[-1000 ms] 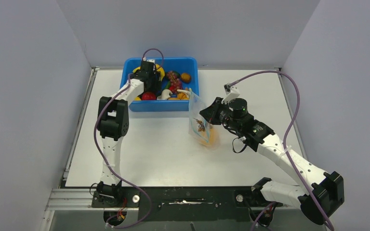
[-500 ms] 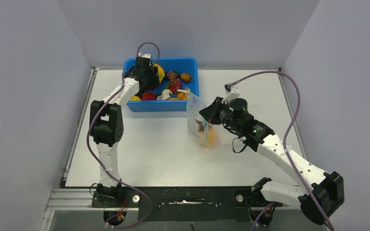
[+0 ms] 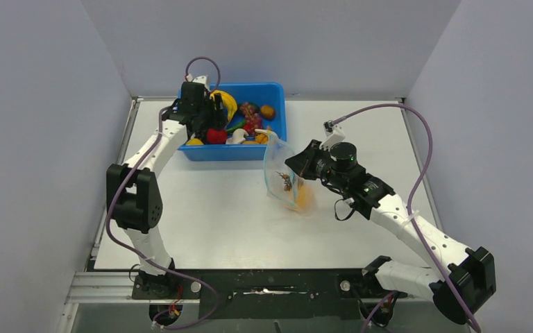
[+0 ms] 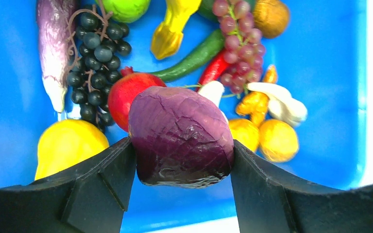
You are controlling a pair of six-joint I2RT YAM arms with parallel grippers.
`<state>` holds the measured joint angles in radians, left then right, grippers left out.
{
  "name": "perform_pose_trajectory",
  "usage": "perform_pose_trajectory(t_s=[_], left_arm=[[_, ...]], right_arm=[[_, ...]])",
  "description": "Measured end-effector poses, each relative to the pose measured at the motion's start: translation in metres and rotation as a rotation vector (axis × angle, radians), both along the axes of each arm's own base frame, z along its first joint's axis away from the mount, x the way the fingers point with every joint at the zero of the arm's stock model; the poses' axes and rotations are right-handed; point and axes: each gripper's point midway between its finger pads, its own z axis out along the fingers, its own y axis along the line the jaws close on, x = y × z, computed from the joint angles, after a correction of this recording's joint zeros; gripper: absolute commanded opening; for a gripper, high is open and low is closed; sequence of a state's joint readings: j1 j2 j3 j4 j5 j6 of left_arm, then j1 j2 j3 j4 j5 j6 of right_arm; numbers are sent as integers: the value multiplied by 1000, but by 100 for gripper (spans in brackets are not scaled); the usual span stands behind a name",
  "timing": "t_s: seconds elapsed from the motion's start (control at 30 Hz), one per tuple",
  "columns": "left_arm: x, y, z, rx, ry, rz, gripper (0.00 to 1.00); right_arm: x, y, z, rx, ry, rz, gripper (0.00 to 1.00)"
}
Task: Place the food in the zip-top bag and seal the zipper
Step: Pick up the fake vegetable from the bin, then place the fake vegetable in the zipper food storage bag.
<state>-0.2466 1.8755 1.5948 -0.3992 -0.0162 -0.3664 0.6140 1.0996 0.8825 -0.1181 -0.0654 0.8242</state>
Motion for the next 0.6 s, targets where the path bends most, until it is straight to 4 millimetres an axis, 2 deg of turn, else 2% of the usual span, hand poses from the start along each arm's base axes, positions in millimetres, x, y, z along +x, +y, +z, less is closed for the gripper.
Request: perform_pose_trajectory(t_s=[0.17,0.27,0.5,0.6], left_arm=[[-24,-8,31,-71,-39,-46,40],[-40,-13,40,-113,-47,-77,38],[-90,-22,58,-218,-71,-154,35],[-114,-29,80,-286,-122,-197,35]], right_arm=[[-2,5,3,29,11,16,0],[-3,6,4,43,18,21,0],[-2,12,0,62,42,33,0],[-1,14,-6,60,62,33,0]])
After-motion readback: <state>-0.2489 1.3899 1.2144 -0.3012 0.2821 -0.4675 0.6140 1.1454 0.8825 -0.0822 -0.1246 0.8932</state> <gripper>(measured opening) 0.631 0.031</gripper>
